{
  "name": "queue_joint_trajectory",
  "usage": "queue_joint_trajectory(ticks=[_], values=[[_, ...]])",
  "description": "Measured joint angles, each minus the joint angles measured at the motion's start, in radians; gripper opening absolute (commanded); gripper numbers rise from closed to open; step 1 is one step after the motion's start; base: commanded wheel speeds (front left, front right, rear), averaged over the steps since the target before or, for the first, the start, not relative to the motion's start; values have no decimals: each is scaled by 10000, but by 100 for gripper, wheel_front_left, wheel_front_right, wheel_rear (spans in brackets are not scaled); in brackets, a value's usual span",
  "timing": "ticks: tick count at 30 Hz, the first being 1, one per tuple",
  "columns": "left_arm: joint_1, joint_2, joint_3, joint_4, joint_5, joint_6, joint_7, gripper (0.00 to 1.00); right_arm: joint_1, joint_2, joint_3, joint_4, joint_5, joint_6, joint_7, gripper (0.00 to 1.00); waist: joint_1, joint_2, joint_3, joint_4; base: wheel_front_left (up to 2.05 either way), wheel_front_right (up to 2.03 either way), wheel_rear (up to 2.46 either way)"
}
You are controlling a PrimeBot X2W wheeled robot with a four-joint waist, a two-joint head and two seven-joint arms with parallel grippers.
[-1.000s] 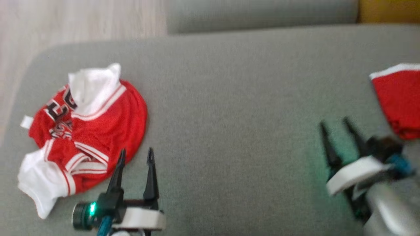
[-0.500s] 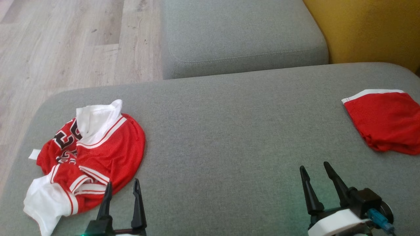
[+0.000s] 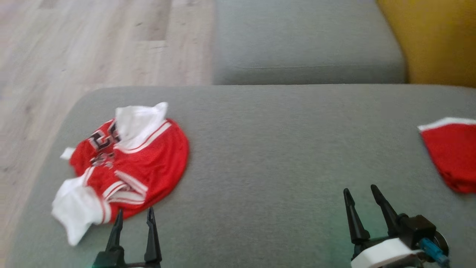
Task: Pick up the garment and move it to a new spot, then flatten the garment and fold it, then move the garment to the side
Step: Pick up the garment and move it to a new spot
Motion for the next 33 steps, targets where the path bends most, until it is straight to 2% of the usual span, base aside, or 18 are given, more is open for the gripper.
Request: queue_joint_trajectory(ticks=[12,16,20,21,24,29,31,33], values=[[308,42,972,-136,234,-52,0,100,110,52,-50,-36,-2,0,0,100,0,0,189,2368,0,0,0],[243,88,1009,-130,497,-311,0,100,83,-6,-113,-136,-96,0,-2,100,-1,0,483,2925,0,0,0],[-718,67,907,77,568,-458,0,100,-109,-508,-245,-347,-176,0,-2,100,0,0,1147,3173,0,0,0],[-1560,52,767,395,564,-483,0,100,-391,-913,-395,-454,-194,0,-2,100,1,0,1610,3212,0,0,0],[-2841,0,272,1064,418,-562,0,100,-821,-1438,-499,-648,-270,0,-2,100,5,0,2418,3180,0,0,0],[-4773,-119,-510,3041,-476,-548,2,100,-1320,-2057,-541,-757,-270,0,-2,100,6,-1,3740,3079,0,0,0],[-5727,-184,-861,4577,-1022,-293,474,100,-1608,-2207,-529,-800,-268,0,-2,100,7,-1,4377,2967,0,0,0],[-6127,-201,-1043,5264,-1384,-290,508,100,-1810,-2196,-477,-813,-268,0,-2,100,5,-1,4671,2826,0,0,0]])
